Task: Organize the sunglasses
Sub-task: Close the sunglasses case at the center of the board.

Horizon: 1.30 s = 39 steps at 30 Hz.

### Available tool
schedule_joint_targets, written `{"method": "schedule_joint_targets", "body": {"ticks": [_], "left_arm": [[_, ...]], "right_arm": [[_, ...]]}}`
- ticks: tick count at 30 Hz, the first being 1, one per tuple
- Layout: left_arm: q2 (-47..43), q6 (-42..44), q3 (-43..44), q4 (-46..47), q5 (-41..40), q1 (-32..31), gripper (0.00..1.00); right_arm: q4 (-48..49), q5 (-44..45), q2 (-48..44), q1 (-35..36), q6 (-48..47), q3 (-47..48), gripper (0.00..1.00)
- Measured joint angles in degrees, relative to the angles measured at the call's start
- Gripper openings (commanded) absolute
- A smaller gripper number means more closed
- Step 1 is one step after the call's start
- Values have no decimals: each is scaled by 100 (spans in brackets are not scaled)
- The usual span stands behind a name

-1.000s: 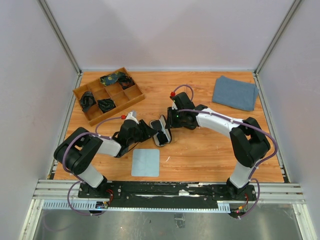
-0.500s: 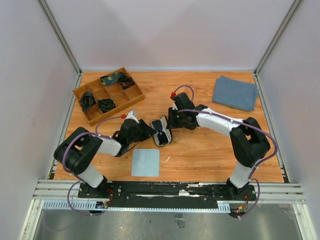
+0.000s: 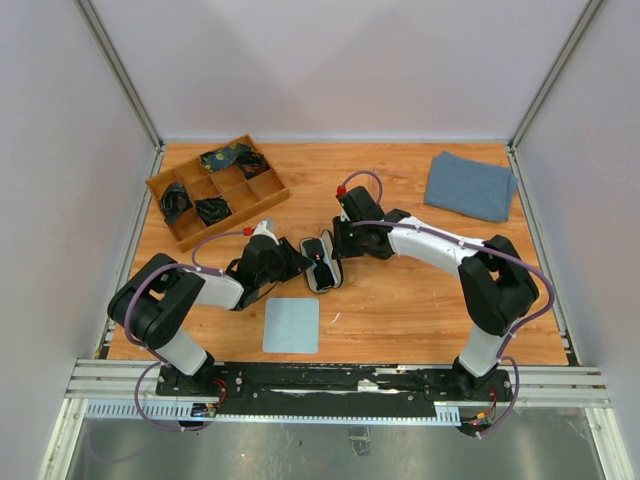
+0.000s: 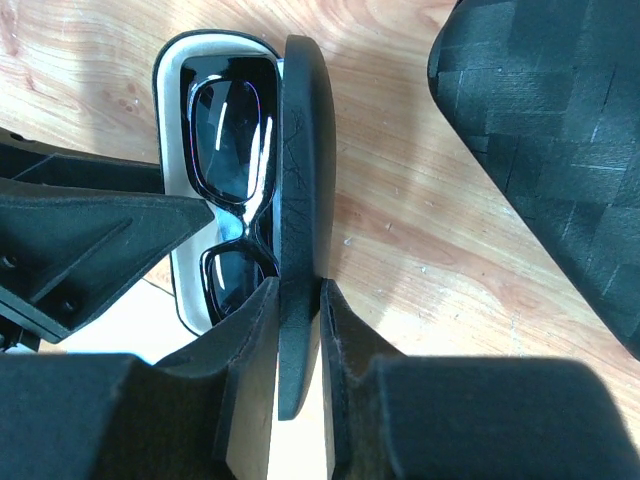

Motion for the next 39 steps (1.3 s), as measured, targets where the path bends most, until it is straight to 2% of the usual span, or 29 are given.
{"method": "schedule_joint_targets", "body": {"ticks": [39], "left_arm": [[31, 199, 483, -793, -400, -151, 32]], "right_arm": [[-450, 544, 271, 280, -105, 533, 18]]}}
